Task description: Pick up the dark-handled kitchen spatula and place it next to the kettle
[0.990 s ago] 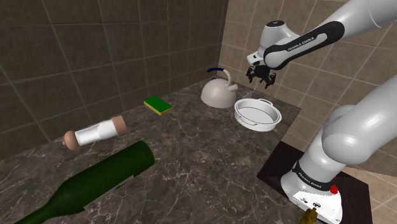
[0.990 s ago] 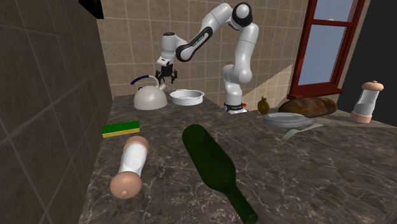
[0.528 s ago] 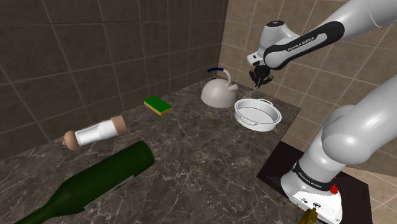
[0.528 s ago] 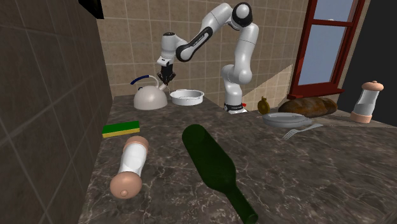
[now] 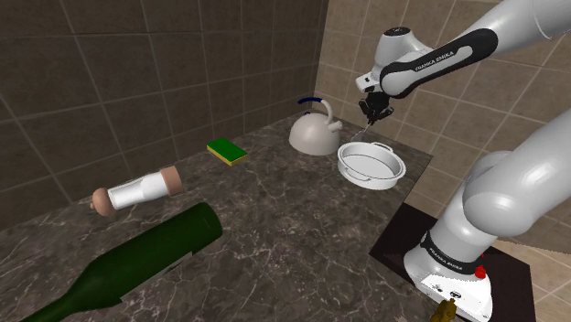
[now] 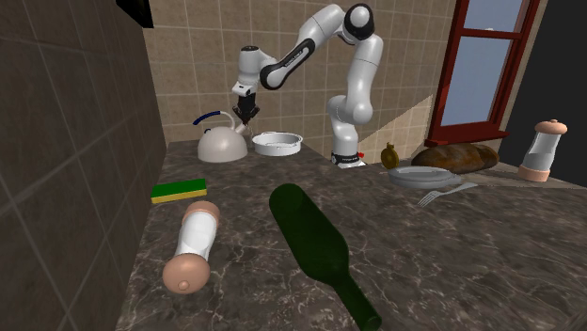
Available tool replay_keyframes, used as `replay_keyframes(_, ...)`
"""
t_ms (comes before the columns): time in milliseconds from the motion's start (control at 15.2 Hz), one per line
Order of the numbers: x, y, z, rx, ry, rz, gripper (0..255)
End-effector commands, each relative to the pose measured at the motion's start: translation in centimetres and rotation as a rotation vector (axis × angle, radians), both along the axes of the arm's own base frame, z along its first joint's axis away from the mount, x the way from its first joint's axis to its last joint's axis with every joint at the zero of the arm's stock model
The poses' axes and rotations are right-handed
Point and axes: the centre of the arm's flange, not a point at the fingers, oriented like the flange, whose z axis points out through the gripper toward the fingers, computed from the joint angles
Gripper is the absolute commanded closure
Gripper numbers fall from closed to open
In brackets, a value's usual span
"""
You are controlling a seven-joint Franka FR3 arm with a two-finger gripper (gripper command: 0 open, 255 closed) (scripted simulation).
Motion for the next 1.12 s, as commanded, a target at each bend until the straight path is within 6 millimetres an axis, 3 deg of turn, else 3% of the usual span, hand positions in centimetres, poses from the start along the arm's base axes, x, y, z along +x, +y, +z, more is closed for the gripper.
replay_keyframes(0, 0.0, 0.0, 0.9, 0.0, 0.0, -0.001, 255)
replay_keyframes(1056, 0.0, 0.0, 9.4, 0.0, 0.0, -0.001, 255)
